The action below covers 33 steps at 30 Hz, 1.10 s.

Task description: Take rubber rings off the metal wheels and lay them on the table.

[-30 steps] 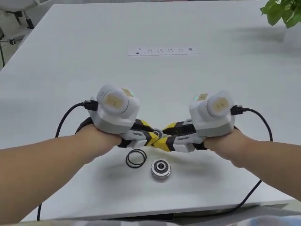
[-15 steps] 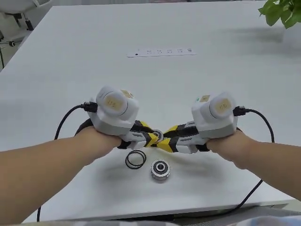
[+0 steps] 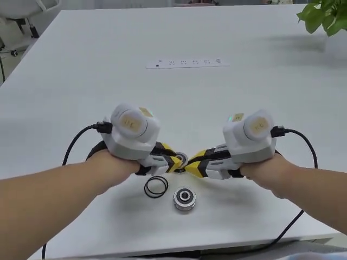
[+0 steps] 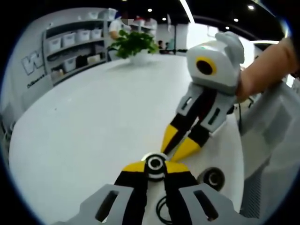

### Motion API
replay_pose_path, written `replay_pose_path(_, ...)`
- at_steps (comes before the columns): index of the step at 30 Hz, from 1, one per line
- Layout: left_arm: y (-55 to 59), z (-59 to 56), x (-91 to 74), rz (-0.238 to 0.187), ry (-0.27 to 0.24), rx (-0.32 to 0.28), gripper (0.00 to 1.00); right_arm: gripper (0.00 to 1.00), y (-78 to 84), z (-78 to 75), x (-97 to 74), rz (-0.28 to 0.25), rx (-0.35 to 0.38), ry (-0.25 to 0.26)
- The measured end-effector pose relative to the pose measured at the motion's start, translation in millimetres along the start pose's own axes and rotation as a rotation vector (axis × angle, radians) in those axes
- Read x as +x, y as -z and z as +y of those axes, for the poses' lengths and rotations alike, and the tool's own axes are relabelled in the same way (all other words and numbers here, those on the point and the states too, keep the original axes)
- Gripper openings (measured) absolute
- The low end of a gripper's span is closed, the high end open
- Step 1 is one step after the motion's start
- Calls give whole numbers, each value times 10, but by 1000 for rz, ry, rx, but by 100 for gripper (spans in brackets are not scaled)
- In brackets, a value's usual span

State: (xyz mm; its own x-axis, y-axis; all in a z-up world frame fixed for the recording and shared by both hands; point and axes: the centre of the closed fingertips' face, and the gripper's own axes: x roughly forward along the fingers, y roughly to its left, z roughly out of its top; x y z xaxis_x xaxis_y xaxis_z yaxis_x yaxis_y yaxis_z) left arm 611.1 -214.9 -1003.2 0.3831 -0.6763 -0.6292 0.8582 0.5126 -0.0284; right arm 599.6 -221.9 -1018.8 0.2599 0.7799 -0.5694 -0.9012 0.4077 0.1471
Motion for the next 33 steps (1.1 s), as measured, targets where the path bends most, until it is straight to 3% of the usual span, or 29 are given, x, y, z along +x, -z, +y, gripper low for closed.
replay_pose_path(13, 2, 0, -1, -3, -7, 6, 13, 0, 3, -29, -42, -10, 88, -4)
replay_pose_path(19, 0, -3, -3, -5, -12, 1, 13, 0, -2, -62, -58, -41, 220, 0)
replay_pose_path(24, 0, -9, -2, -8, -15, -3, 13, 0, -72, -120, -89, -102, 398, 2)
replay_pose_path(33, 2, -18, -2, -6, -29, -4, 13, 0, -96, -90, -92, -133, 470, -1)
